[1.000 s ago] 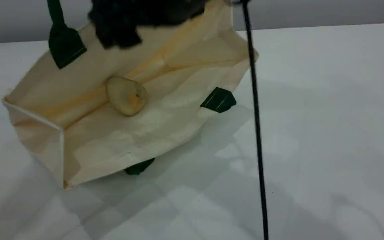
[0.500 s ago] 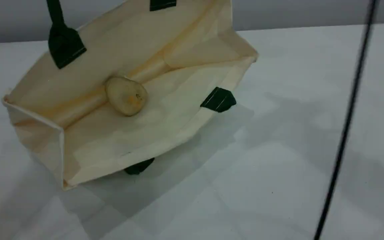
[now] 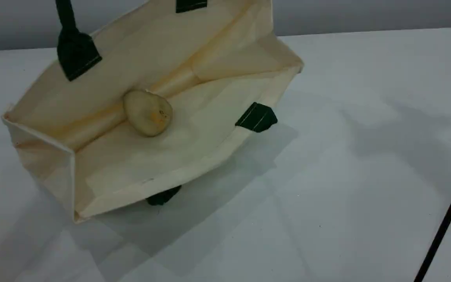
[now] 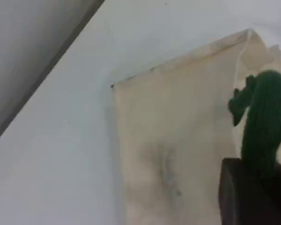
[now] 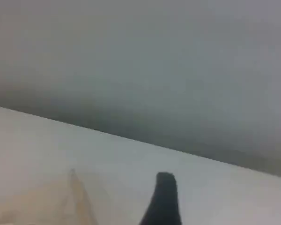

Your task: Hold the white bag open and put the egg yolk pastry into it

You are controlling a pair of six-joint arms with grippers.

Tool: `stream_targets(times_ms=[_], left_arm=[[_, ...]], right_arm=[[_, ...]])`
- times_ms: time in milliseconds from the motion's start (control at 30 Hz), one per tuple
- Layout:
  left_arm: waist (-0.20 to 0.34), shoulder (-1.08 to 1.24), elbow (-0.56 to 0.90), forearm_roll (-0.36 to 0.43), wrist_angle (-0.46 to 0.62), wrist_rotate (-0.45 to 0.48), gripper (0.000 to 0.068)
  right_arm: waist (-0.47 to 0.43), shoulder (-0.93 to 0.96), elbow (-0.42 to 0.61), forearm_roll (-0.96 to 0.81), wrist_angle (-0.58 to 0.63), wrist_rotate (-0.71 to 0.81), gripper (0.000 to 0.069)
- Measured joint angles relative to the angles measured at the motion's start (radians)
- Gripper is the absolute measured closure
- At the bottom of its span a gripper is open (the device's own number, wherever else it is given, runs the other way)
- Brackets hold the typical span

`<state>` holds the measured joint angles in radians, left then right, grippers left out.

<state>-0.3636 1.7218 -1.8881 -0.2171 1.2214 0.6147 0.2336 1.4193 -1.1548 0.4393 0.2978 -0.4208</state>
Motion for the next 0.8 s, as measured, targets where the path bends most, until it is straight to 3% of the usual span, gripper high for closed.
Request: stream_targets(times_ms=[233, 300, 533, 633, 800], left_arm=[[0.0, 0.0, 0.0, -0.042, 0.0, 0.001, 0.0559], [0.0, 0.0, 0.0, -0.05, -0.004, 0.001, 0.0505], [0.0, 0.0, 0.0, -0.052, -0.004, -0.01, 0.0194], [0.0, 0.0, 0.0, -0.038, -0.003, -0.081, 0.0139], [0.002, -0.047, 0.0, 0.047, 0.001, -0.217, 0.0125]], right_arm=[[0.0, 0.001, 0.0, 0.0, -0.001, 0.0, 0.0111], [0.0, 0.001, 0.0, 0.0, 0.0, 0.0, 0.0111], [0.0, -0.001, 0.0, 0.0, 0.002, 0.0, 0.0111], [0.0, -0.017, 0.0, 0.0, 0.016, 0.0, 0.0111], [0.0, -0.077, -0.037, -0.017, 0.094, 0.0, 0.0111]])
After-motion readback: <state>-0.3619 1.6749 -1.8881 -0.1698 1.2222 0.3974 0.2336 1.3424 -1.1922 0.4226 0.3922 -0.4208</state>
